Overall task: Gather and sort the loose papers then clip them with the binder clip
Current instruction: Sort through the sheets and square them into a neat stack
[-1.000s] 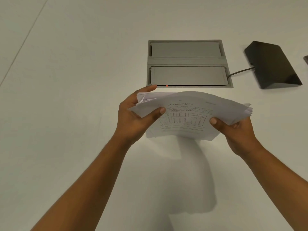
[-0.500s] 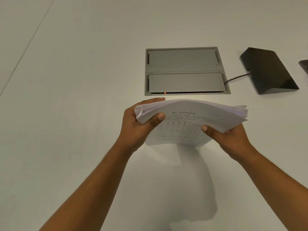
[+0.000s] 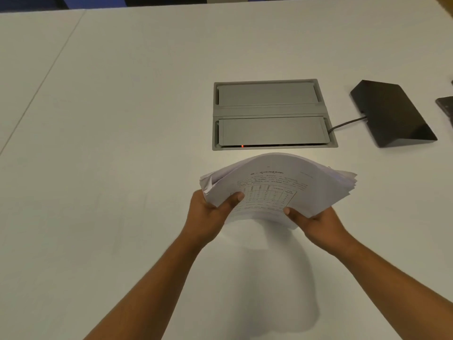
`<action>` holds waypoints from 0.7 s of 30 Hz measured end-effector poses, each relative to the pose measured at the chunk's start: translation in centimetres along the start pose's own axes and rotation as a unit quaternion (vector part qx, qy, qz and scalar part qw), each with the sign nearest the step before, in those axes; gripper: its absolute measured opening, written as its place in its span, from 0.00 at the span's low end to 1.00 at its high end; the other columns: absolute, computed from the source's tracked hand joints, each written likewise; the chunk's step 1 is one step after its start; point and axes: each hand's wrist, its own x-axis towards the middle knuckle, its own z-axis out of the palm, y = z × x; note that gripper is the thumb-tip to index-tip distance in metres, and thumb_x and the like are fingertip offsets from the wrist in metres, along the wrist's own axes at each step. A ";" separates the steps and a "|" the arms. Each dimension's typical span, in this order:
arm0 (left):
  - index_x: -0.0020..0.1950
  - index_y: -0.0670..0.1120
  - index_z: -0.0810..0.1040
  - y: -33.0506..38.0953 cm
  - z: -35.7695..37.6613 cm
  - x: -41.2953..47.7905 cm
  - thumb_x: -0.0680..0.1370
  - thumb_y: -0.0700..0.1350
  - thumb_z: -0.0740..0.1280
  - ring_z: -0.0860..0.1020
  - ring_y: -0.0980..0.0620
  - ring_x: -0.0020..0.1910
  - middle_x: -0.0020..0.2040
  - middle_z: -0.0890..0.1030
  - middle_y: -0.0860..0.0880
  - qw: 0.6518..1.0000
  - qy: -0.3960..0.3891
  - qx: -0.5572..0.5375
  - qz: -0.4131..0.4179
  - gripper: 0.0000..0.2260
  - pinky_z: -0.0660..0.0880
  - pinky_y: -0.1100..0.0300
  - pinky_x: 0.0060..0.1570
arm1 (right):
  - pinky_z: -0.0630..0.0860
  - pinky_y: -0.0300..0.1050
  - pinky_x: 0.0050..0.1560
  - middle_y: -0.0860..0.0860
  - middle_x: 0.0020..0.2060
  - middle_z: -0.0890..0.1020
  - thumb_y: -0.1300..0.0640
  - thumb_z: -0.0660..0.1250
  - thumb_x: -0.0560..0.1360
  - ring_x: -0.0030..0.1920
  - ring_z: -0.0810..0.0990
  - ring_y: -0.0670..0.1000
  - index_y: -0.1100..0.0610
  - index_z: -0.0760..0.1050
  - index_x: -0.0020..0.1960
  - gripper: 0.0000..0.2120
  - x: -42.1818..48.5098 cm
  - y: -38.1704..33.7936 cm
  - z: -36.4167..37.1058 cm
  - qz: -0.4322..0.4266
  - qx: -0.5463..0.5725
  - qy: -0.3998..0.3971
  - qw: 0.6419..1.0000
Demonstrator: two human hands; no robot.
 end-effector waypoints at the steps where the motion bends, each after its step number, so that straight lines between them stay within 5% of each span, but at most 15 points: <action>1: 0.53 0.72 0.79 -0.7 0.1 -0.1 0.74 0.41 0.74 0.82 0.54 0.55 0.52 0.84 0.59 1.000 0.000 -0.001 -0.014 0.23 0.82 0.50 0.53 | 0.77 0.31 0.46 0.41 0.53 0.80 0.61 0.69 0.75 0.52 0.79 0.33 0.38 0.71 0.57 0.20 0.0 0.5 0.1 0.011 -0.011 -0.008 1.000; 9: 0.52 0.59 0.82 -2.7 -1.0 0.2 0.75 0.41 0.73 0.85 0.56 0.51 0.51 0.86 0.59 0.994 -0.035 -0.004 -0.105 0.13 0.82 0.58 0.47 | 0.75 0.27 0.47 0.40 0.55 0.81 0.55 0.66 0.77 0.52 0.79 0.31 0.41 0.73 0.59 0.13 -0.3 1.4 -0.7 0.058 -0.061 -0.059 0.995; 14: 0.56 0.47 0.82 -3.1 -1.5 1.1 0.77 0.44 0.70 0.86 0.45 0.51 0.52 0.87 0.48 0.987 -0.044 -0.041 -0.150 0.09 0.83 0.49 0.47 | 0.79 0.52 0.59 0.47 0.58 0.84 0.53 0.69 0.74 0.57 0.83 0.47 0.49 0.76 0.64 0.18 -0.1 3.6 -1.6 0.188 0.019 -0.143 0.972; 21: 0.64 0.45 0.79 -5.2 -1.4 4.3 0.79 0.42 0.67 0.83 0.45 0.54 0.56 0.84 0.45 0.972 0.051 -0.175 -0.147 0.13 0.81 0.48 0.54 | 0.76 0.56 0.61 0.55 0.61 0.82 0.63 0.67 0.76 0.61 0.81 0.56 0.57 0.73 0.68 0.20 -0.3 6.5 -1.0 0.300 0.140 -0.220 0.918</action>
